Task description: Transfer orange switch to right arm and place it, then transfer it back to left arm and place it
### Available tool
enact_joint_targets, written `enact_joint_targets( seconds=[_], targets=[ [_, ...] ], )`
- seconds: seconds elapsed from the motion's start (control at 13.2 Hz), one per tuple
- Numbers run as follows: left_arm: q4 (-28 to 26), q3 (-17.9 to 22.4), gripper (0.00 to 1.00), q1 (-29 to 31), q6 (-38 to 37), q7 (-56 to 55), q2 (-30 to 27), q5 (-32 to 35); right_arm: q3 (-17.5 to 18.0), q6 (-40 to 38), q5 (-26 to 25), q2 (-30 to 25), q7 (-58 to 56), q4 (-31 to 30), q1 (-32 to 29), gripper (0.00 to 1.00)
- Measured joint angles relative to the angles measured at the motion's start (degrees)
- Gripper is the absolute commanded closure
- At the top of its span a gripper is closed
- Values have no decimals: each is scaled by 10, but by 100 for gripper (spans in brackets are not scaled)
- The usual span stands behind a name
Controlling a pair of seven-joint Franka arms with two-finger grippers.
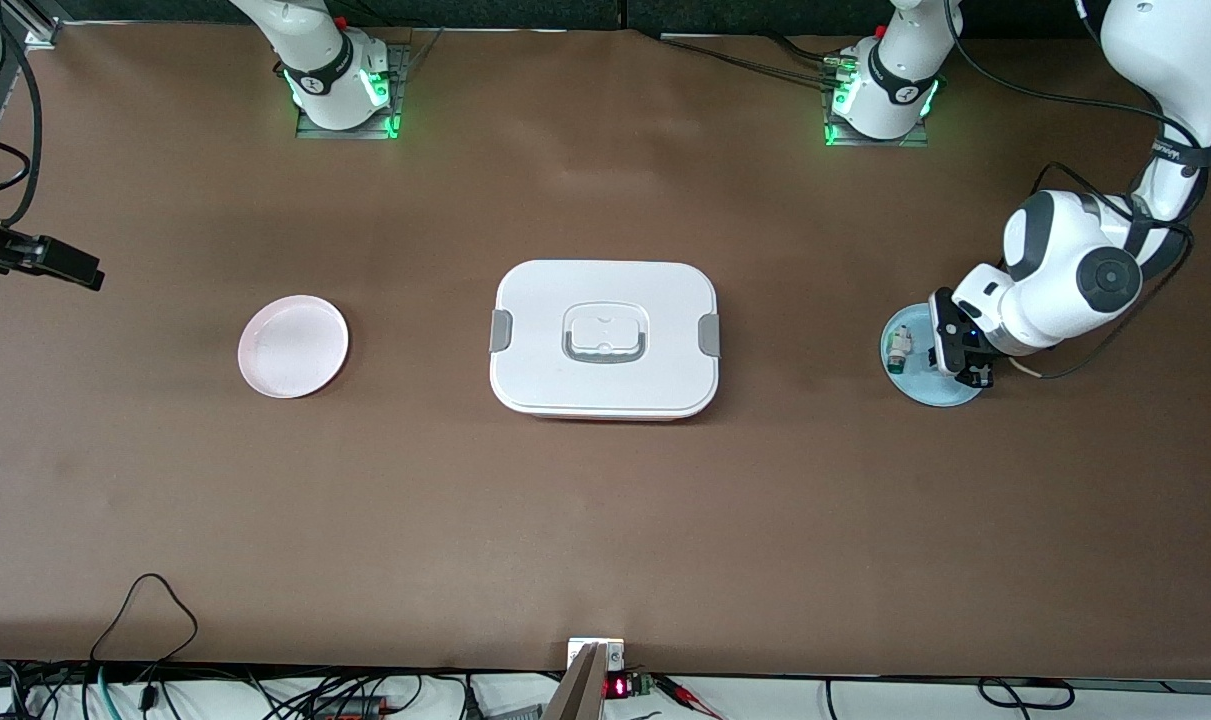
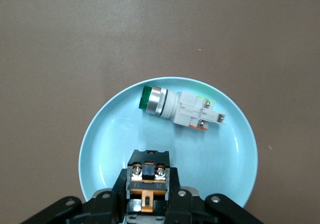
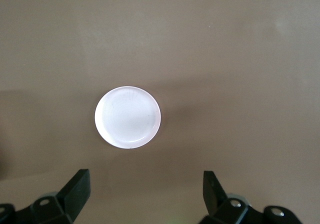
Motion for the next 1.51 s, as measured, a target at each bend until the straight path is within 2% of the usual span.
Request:
enact_joint_targets(
  seconds=[0.23,0.45,0.6,0.68,0.76,0.83,1.36,1.51],
  targets=[
    [-19,1,99,14,42,-1,9,10,-66,20,16,-3,-34,-17,54,0],
    [-22,2,99,33,71,0,33,25,-80,32,26,-12,-53,-45,56,0],
    [-23,2,94,37,80,-1,45,30,-80,59,26,-35,-67,-84,57,0],
    [-23,2,83,38,81,-2,49,30,-80,76,26,-52,-69,-112,57,0],
    [-23,2,29,38,82,-4,51,30,-80,82,26,-67,-69,-134,57,0],
    [-23,2,0,38,83,-5,51,31,-80,82,26,-79,-69,-147,57,0],
    [-15,1,0,39,77,-55,40,37,-82,84,42,-96,-71,-145,60,0],
    [8,-8,0,39,-11,-111,7,37,-82,84,43,-95,-71,-140,61,0]
  ],
)
